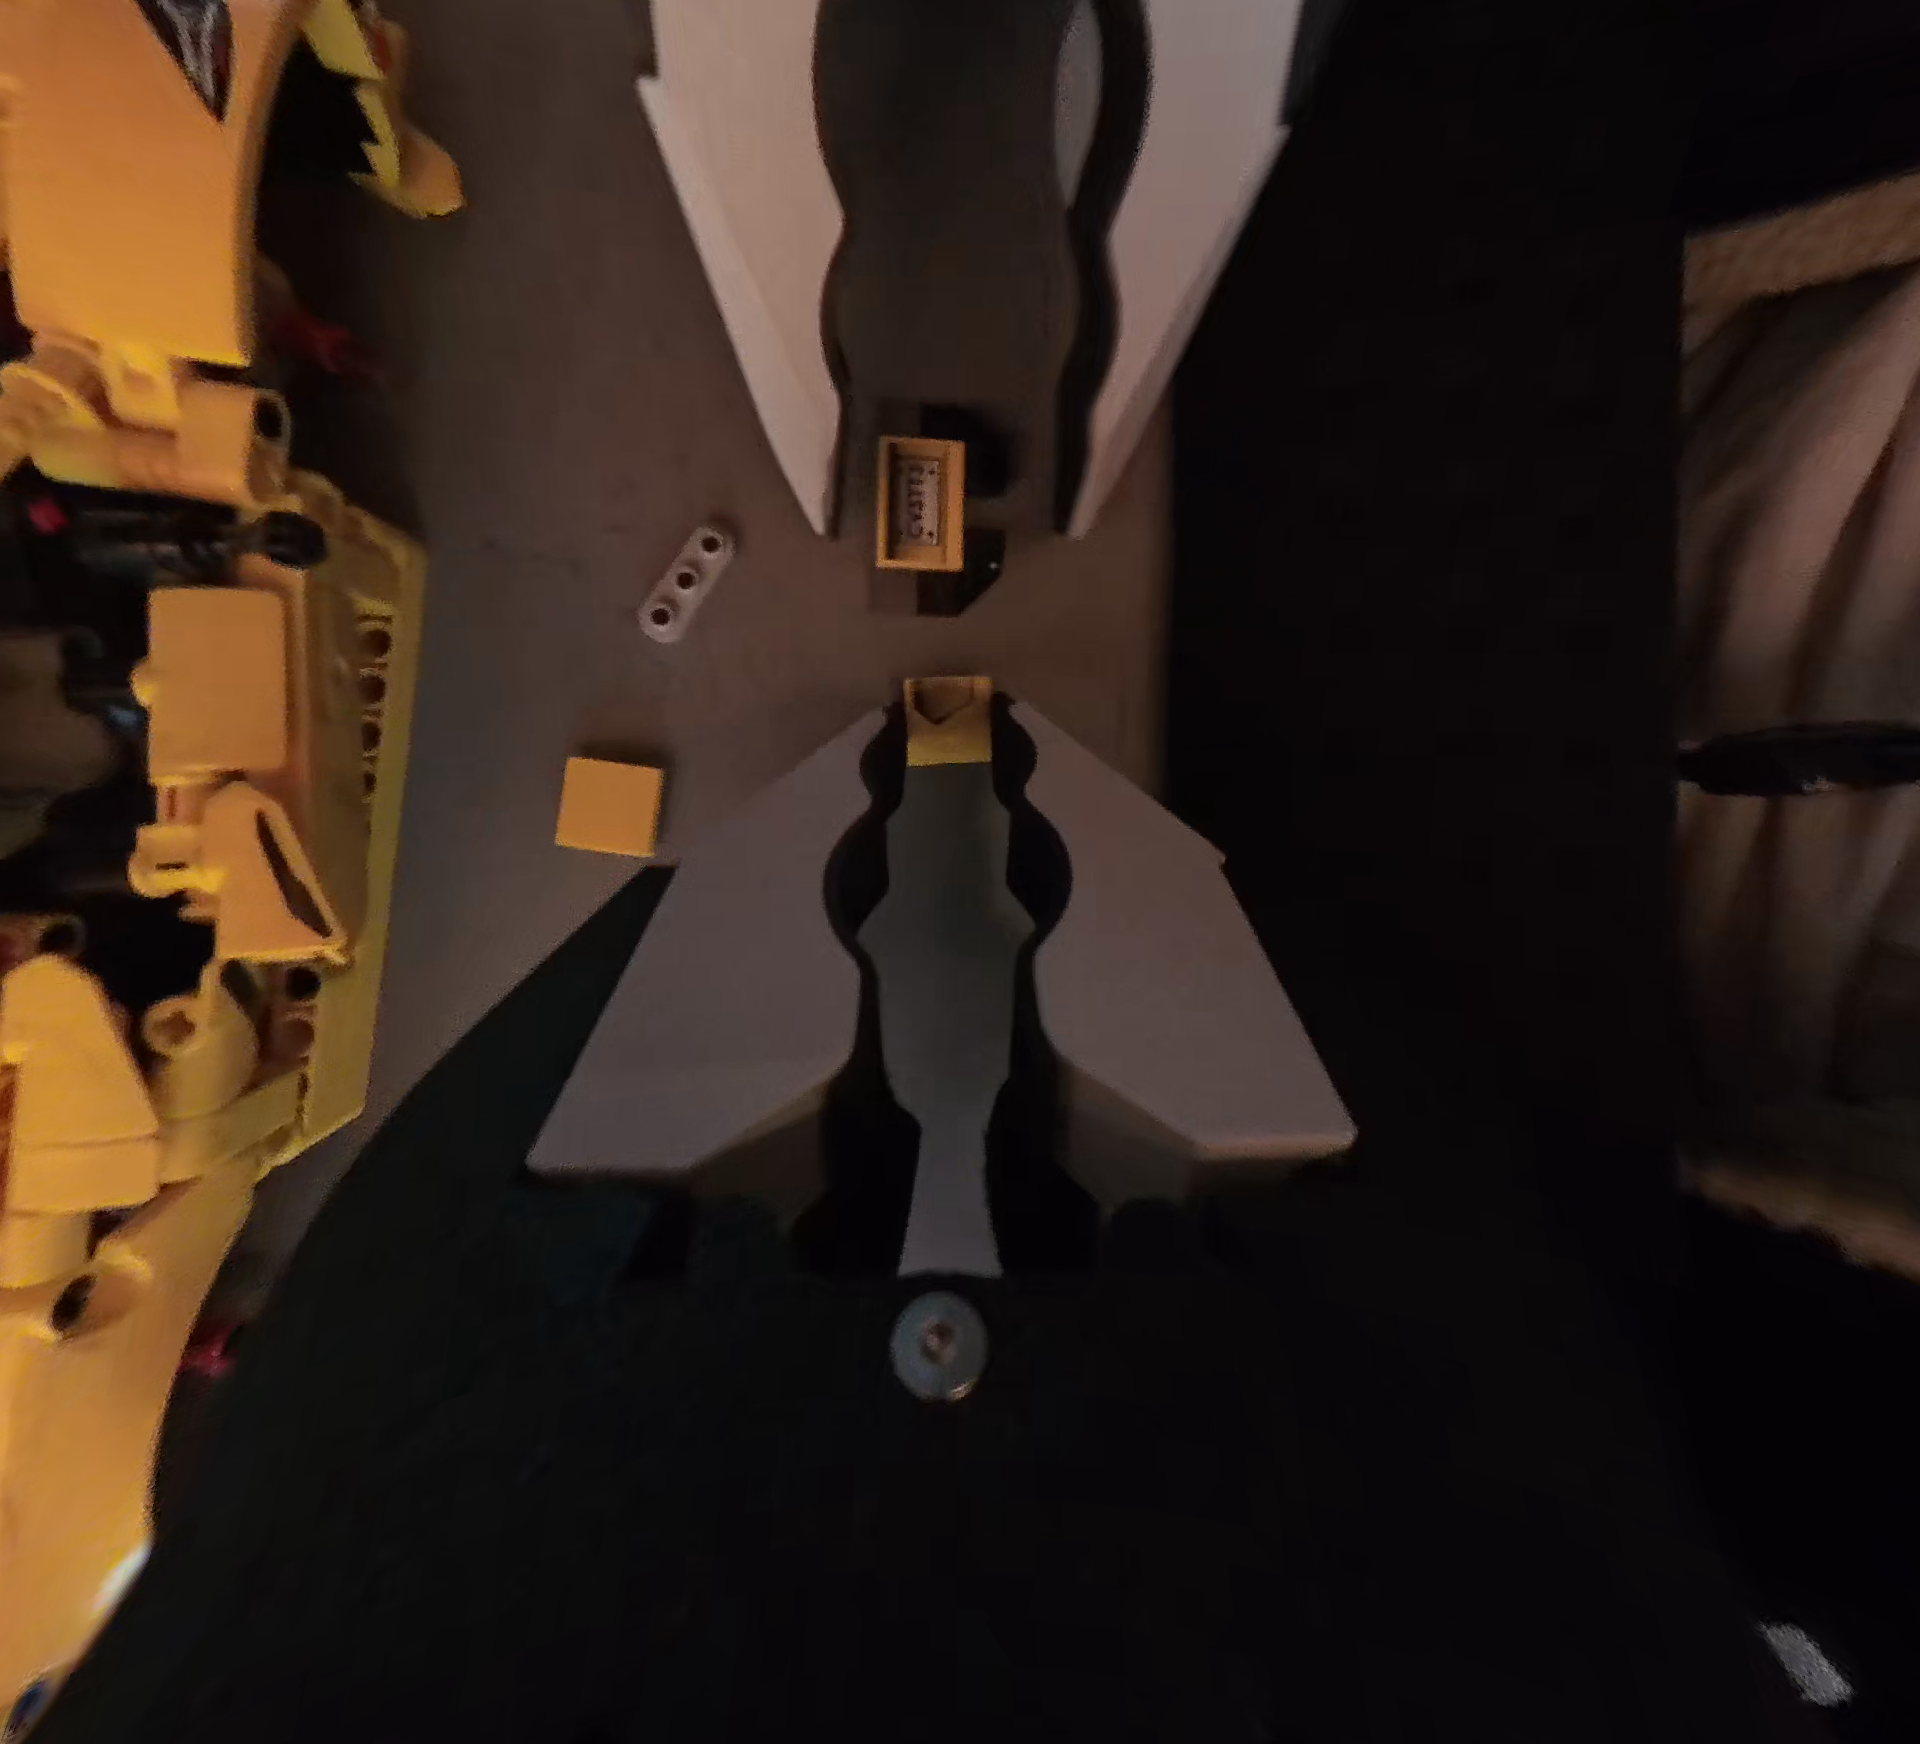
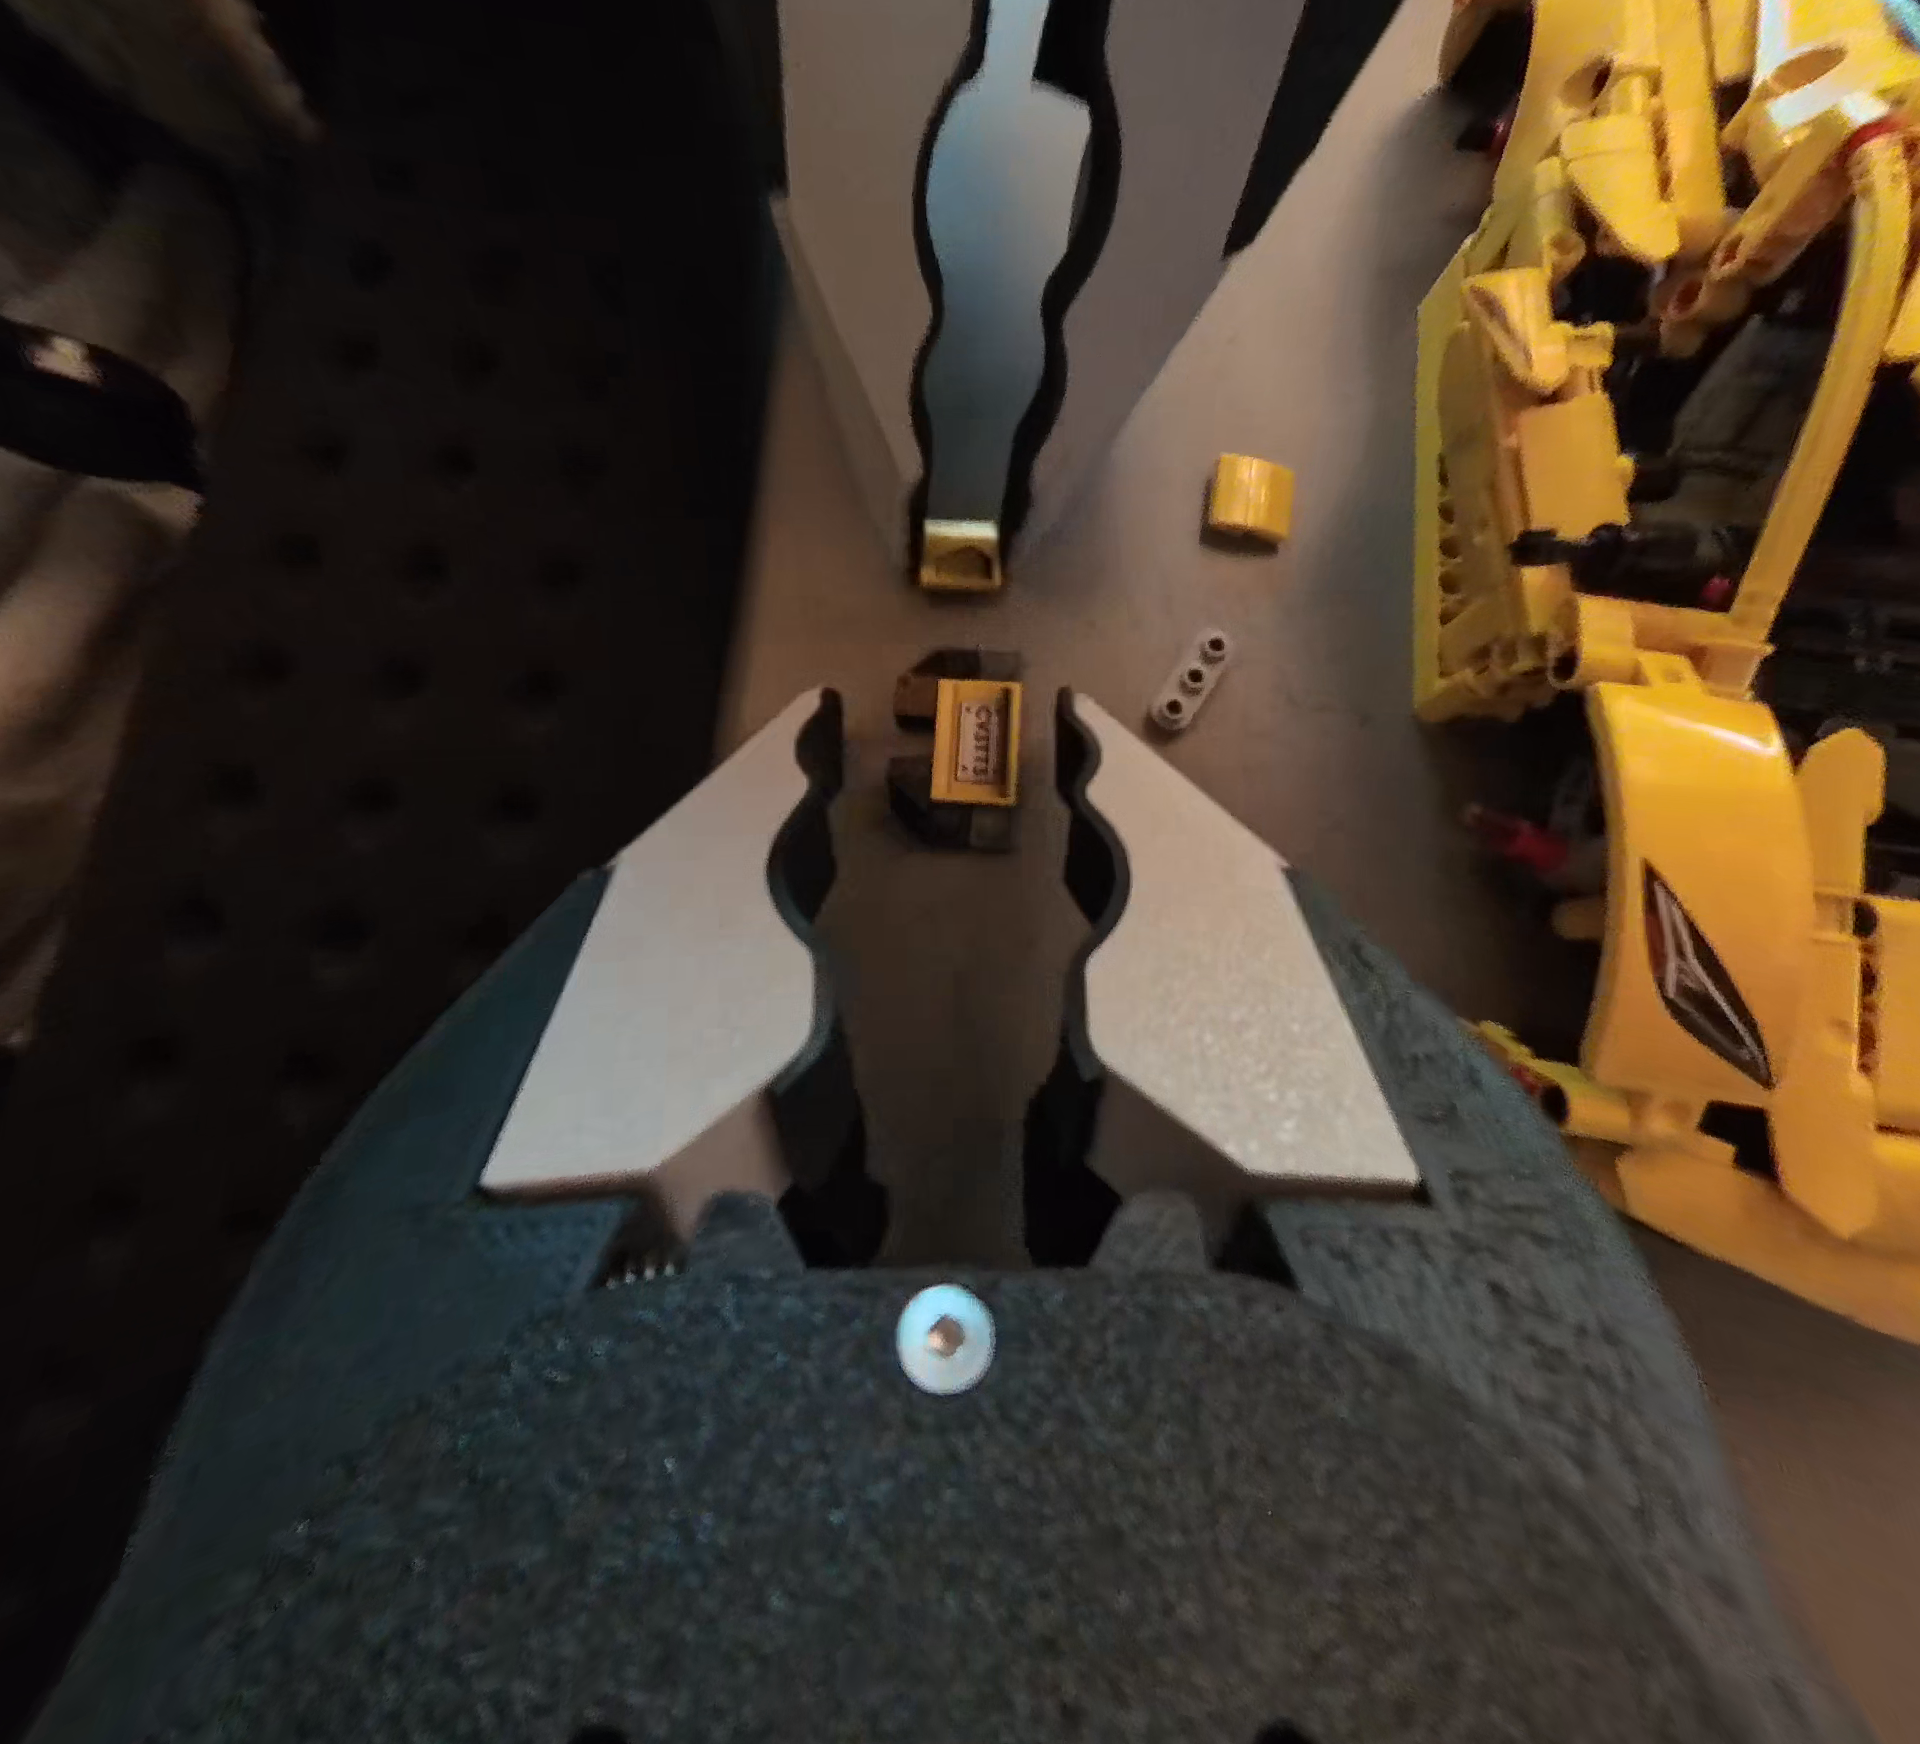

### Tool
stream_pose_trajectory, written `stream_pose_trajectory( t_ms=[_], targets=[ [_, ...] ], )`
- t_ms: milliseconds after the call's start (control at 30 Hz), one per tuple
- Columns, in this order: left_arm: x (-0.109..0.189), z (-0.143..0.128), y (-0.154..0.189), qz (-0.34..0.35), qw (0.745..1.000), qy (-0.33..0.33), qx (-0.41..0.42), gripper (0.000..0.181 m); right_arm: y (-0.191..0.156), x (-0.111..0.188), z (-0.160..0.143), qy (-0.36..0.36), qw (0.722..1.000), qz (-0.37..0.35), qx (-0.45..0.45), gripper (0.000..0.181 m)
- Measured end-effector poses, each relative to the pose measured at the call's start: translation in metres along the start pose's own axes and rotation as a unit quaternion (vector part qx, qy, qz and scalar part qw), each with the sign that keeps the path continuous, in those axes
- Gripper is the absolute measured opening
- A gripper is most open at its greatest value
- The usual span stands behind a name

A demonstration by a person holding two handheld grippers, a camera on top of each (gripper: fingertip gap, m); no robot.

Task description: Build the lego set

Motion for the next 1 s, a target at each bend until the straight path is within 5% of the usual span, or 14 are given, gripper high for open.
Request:
stream_pose_trajectory(
  t_ms=[100, 333, 533, 633, 733, 833, 900, 1000],
  targets=[
    [0.003, 0.0, 0.0, 0.024, 1.0, 0.012, -0.01, 0.022, 0.001, 0.015, 0.004, 0.047, 0.998, -0.03, -0.019, 0.04],
    [0.039, -0.019, -0.027, 0.152, 0.98, 0.114, 0.05, 0.032, 0.008, 0.048, -0.001, 0.147, 0.952, -0.253, -0.087, 0.037],
    [0.047, -0.031, -0.023, 0.214, 0.963, 0.118, 0.117, 0.032, 0.004, 0.038, 0.001, 0.136, 0.955, -0.249, -0.09, 0.035],
    [0.087, -0.057, -0.002, 0.266, 0.925, 0.188, 0.194, 0.032, 0.003, 0.034, 0.001, 0.127, 0.959, -0.242, -0.079, 0.035],
    [0.137, -0.114, 0.036, 0.367, 0.86, 0.263, 0.235, 0.032, 0.004, 0.034, 0.0, 0.124, 0.959, -0.247, -0.07, 0.036],
    [0.181, -0.208, 0.074, 0.507, 0.776, 0.215, 0.308, 0.039, 0.004, 0.03, 0.001, 0.113, 0.96, -0.248, -0.062, 0.036],
    [0.199, -0.257, 0.098, 0.526, 0.741, 0.19, 0.373, 0.053, 0.003, 0.026, 0.004, 0.104, 0.961, -0.25, -0.059, 0.036],
    [0.223, -0.28, 0.116, 0.541, 0.704, 0.24, 0.393, 0.056, -0.001, 0.01, 0.029, 0.129, 0.962, -0.234, -0.052, 0.034]
  ],
)
Point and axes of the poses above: each gripper's, where its closed fingertips meet, x back along the fingers, z out of its top, y = z × x across the jaws, the point moved 8 cm from there along x, back along the fingers, and after that the axes turned 4 degrees about y, right-handed, at the moved point
